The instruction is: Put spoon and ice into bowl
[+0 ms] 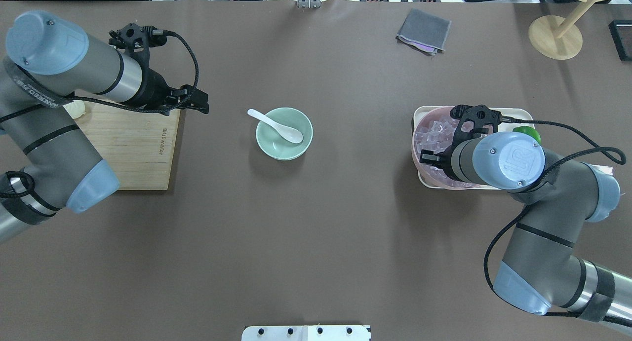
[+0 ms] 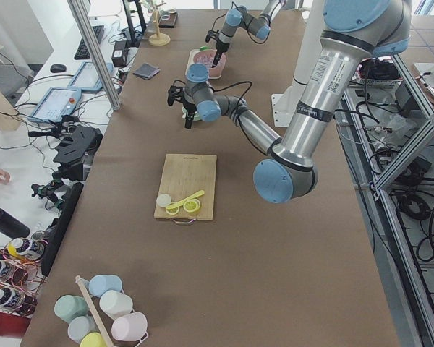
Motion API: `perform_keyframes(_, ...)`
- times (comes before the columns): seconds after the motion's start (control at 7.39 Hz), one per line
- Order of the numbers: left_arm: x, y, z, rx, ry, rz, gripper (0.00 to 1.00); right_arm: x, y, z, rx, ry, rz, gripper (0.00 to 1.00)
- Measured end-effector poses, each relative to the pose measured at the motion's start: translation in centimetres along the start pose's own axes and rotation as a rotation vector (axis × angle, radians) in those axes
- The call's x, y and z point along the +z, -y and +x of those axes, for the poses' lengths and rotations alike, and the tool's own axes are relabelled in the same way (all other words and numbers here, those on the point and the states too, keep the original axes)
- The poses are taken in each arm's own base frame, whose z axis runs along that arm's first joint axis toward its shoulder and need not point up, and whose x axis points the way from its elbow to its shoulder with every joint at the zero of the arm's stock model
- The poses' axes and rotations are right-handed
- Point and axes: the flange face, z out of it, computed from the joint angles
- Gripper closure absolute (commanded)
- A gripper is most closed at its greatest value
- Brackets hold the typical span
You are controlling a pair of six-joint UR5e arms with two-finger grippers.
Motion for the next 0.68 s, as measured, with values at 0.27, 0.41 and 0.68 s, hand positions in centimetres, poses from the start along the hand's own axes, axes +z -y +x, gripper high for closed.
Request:
perform_keyframes(0.27,0.06,-0.03,0.01,0.000,0.000,-0.001,0.02,0.07,-0.14,0.01,-0.002,-0.002,0.000,1.00)
perform_keyframes(0.41,0.05,-0.06,0.07,0.001,-0.001,-0.003,0.02,0.02,-0.18,-0.03,-0.004,-0.001,-0.002,1.00)
perform_keyframes(0.68,-0.34,0.21,0.07,0.001,-0.003,-0.008,0.02,-0.63,0.38,-0.55,-0.013,0.015,0.003,1.00)
